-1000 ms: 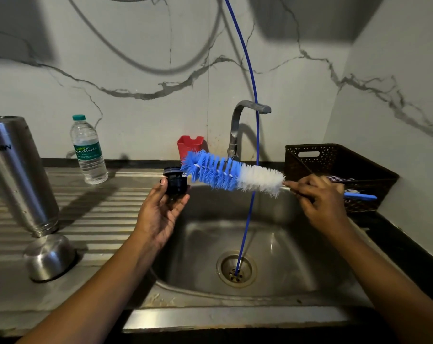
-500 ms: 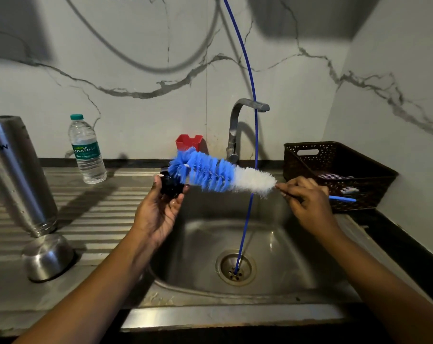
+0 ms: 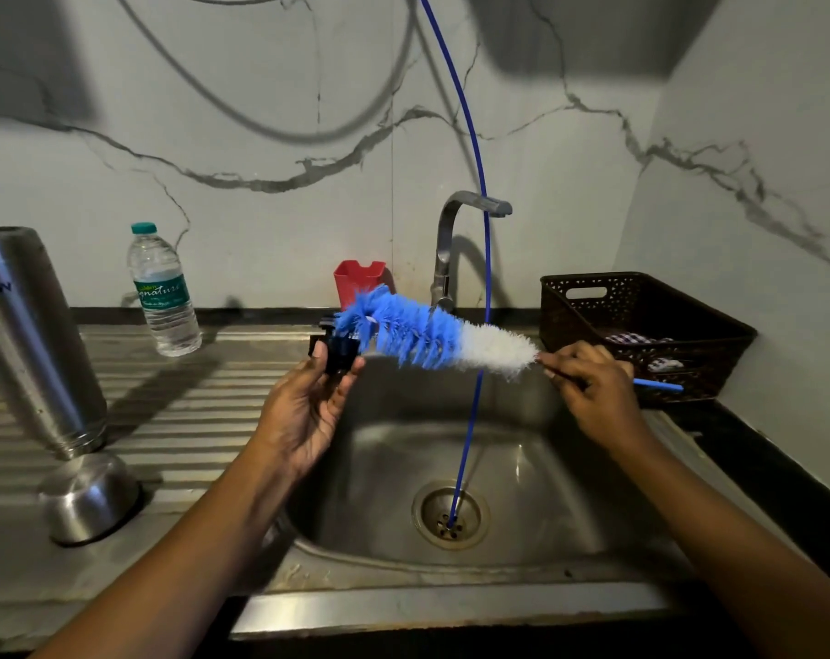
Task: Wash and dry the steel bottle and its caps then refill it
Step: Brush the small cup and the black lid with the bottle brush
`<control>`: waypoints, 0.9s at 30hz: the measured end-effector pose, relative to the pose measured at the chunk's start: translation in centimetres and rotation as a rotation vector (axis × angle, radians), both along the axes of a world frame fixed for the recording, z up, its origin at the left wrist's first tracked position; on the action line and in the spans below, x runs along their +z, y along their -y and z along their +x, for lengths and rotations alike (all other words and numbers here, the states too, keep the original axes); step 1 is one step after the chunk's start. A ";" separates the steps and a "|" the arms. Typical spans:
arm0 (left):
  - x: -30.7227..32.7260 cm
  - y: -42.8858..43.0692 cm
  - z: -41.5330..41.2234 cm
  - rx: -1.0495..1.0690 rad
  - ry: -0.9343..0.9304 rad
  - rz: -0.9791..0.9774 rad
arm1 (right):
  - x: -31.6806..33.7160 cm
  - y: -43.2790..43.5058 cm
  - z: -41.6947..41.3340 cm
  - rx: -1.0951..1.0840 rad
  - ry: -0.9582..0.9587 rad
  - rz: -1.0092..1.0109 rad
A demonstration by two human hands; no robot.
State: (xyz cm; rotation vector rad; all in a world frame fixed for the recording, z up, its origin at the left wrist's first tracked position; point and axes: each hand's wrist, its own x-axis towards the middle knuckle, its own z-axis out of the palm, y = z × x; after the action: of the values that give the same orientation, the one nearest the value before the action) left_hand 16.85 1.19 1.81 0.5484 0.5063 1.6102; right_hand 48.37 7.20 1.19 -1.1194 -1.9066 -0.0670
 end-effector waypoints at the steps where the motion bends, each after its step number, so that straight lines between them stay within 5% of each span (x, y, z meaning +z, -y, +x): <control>1: 0.0 0.0 0.1 -0.004 0.001 -0.001 | 0.1 0.0 0.2 -0.007 -0.013 -0.001; 27: -0.6 -0.4 -0.4 -0.094 0.020 0.080 | 0.1 0.3 -0.2 0.009 -0.036 0.010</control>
State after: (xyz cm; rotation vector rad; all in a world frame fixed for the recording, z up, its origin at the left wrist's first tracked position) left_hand 16.45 1.62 1.19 0.6070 0.3965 1.5498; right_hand 48.14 6.92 1.26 -1.0989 -1.8768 -0.0506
